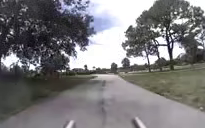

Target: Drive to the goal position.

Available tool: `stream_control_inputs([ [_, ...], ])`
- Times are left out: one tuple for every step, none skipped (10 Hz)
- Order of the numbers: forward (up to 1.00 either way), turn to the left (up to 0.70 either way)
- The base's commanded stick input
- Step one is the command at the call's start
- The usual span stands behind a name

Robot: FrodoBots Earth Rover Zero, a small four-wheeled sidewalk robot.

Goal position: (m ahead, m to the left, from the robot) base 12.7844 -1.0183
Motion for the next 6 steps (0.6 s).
stream_control_inputs([
  [0.70, 0.00],
  [0.70, 0.00],
  [0.70, 0.00],
  [0.70, 0.00],
  [0.70, 0.00],
  [0.70, 0.00],
])
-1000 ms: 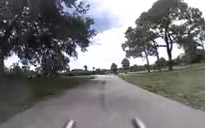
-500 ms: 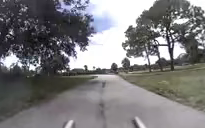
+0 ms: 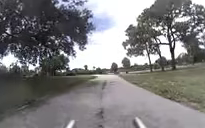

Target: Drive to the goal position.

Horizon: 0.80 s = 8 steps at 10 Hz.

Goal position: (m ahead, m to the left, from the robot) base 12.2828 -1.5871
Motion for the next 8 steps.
stream_control_inputs([
  [0.70, 0.10],
  [0.70, 0.27],
  [0.70, 0.12],
  [0.70, 0.00],
  [0.70, 0.00],
  [0.70, 0.00],
  [0.70, 0.00],
  [0.70, 0.00],
])
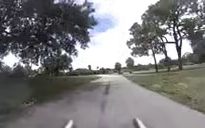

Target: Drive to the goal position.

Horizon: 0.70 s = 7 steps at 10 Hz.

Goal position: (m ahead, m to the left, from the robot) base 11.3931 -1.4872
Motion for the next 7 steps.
stream_control_inputs([
  [0.70, 0.00],
  [0.70, 0.00],
  [0.70, 0.00],
  [0.70, 0.00],
  [0.70, 0.00],
  [0.70, 0.00],
  [0.70, 0.00],
])
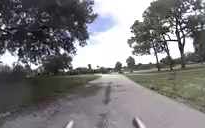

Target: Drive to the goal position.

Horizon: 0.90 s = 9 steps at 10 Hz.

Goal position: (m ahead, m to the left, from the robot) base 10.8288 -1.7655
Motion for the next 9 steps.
stream_control_inputs([
  [0.70, 0.00],
  [0.70, 0.00],
  [0.70, 0.00],
  [0.70, 0.00],
  [0.70, 0.00],
  [0.70, 0.00],
  [0.70, 0.00],
  [0.70, 0.00],
  [0.70, 0.00],
])
